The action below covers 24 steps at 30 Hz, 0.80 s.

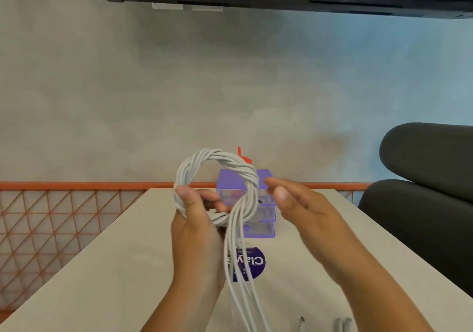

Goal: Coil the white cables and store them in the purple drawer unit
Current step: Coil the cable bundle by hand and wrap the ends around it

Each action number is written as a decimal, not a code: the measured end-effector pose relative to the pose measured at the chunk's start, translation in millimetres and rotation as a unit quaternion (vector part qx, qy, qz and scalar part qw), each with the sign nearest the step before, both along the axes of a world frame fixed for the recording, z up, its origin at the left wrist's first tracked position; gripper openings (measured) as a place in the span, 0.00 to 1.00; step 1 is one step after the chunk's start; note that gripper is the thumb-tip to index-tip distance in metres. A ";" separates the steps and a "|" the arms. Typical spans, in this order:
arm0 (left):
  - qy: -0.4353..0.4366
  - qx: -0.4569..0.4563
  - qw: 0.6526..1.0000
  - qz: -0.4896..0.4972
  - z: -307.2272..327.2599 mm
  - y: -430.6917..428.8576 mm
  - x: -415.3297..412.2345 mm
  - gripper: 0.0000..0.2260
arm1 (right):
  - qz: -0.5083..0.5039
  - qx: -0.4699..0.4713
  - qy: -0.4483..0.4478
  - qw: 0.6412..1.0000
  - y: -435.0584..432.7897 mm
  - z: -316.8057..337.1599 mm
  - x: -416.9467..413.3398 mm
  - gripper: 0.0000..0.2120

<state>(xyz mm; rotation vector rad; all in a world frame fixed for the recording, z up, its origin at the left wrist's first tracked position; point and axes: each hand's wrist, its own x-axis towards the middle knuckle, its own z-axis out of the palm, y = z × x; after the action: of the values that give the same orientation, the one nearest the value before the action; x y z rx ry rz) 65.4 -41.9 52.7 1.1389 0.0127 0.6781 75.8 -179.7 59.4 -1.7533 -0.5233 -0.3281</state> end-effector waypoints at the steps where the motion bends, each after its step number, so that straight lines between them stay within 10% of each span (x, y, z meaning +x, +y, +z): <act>1: 0.002 0.015 1.000 -0.007 -1.1 -3.7 -2.3 0.31 | -0.006 0.007 -0.008 1.000 9.0 -1.2 -2.3 0.23; 9: 0.037 -0.010 0.993 -0.109 3.1 -11.0 -3.8 0.27 | 0.012 0.061 -0.021 0.998 25.6 -6.7 -7.5 0.21; 15: 0.038 -0.134 0.965 -0.225 7.4 -11.1 -3.6 0.26 | 0.231 0.134 0.078 0.961 6.4 -4.1 -9.2 0.14; 24: 0.051 -0.134 0.956 -0.255 13.1 -3.5 -10.2 0.23 | 0.258 0.040 0.088 0.961 3.7 -3.5 -10.5 0.16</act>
<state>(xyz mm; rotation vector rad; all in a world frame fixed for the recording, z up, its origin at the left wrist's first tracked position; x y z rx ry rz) 55.2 -45.4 65.8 0.8611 -0.0976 0.1488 65.3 -175.9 55.9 -1.4864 -0.7990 0.1710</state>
